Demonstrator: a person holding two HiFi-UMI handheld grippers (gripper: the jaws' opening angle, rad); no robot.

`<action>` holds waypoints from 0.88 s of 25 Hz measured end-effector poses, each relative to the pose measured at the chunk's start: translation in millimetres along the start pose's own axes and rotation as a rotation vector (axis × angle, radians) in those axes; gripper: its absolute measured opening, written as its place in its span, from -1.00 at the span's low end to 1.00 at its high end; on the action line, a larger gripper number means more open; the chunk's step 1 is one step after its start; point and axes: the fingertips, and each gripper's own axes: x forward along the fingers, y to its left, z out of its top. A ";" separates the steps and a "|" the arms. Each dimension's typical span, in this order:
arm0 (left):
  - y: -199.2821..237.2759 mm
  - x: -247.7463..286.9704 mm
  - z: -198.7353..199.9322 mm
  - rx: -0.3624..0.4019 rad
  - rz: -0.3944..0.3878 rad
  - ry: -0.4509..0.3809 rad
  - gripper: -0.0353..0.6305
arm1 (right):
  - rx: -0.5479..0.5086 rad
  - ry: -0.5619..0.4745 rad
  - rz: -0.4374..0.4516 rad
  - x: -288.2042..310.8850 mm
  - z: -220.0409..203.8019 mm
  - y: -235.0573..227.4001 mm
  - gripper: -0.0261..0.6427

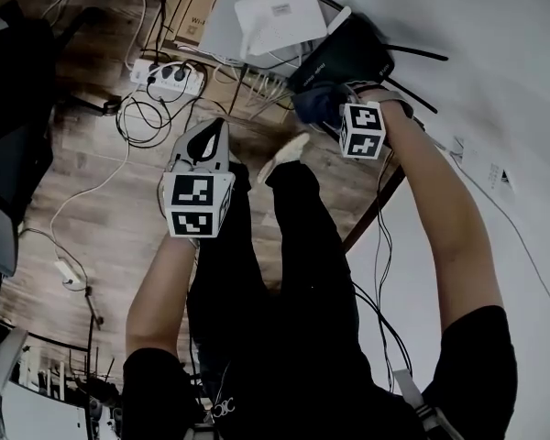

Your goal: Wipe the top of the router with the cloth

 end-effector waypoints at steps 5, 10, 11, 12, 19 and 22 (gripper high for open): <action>-9.8 4.0 -6.5 -0.012 -0.016 0.001 -0.88 | -0.022 0.050 -0.051 0.7 -10.2 -8.2 -0.86; -17.5 16.9 -19.3 0.017 -0.049 0.037 -0.88 | -0.011 0.111 -0.121 2.0 -27.3 -27.7 -0.86; -19.2 18.2 -21.1 0.017 -0.053 0.040 -0.88 | -0.008 0.126 -0.123 2.2 -29.8 -30.0 -0.86; -21.4 19.3 -23.1 0.015 -0.057 0.045 -0.88 | -0.004 0.138 -0.118 2.6 -32.4 -30.6 -0.86; -25.0 29.3 -18.2 0.035 -0.074 0.055 -0.88 | 0.127 0.243 -0.159 5.1 -60.8 -52.9 -0.86; -21.6 31.4 -12.1 0.046 -0.086 0.053 -0.88 | 0.190 0.275 -0.223 4.6 -75.7 -65.9 -0.86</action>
